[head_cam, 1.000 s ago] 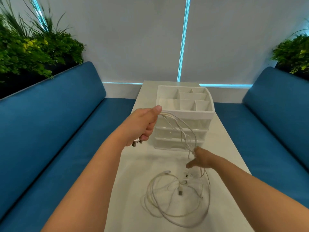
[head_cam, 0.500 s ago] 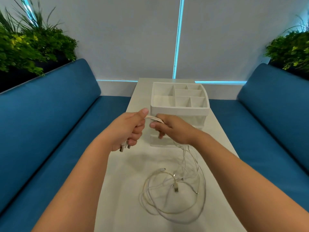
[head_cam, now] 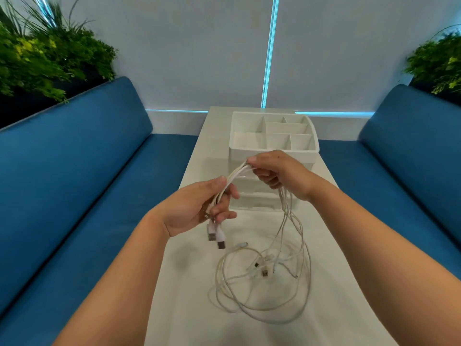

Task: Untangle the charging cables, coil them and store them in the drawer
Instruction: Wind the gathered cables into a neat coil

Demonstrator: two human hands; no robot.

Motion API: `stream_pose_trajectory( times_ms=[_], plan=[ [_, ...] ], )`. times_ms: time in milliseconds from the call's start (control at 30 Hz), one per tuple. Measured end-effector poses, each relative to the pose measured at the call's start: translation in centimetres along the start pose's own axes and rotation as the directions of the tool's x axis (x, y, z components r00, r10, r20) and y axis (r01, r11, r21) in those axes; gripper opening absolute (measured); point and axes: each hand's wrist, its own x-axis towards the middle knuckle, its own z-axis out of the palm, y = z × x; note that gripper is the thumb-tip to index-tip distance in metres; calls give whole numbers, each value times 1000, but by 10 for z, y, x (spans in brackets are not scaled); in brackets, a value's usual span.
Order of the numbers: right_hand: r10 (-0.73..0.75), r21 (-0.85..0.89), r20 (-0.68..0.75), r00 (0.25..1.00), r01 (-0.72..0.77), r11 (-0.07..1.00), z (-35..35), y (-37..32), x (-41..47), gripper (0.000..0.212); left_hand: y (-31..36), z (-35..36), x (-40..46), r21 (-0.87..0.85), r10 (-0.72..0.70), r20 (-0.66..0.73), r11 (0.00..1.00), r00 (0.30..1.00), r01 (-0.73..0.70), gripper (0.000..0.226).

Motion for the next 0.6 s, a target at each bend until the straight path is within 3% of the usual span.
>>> stream_pose_trajectory(
  times_ms=[133, 267, 433, 600],
  plan=[
    [35, -107, -125, 992, -49, 993, -2, -3, 4, 57, -4, 6, 8, -152, 19, 5, 988, 1000, -18, 34],
    [-81, -159, -269, 960, 39, 986, 0, 4, 8, 52, -2, 15, 13, -162, -38, -77, 987, 996, 25, 38],
    [-98, -214, -176, 979, 59, 975, -11, 15, 5, 46, 5, 16, 14, -57, -81, -153, 996, 985, 73, 40],
    [-77, -289, -178, 981, 22, 957, -11, 35, 5, 41, 12, 23, 17, -89, -16, -171, 996, 985, 0, 34]
  ],
)
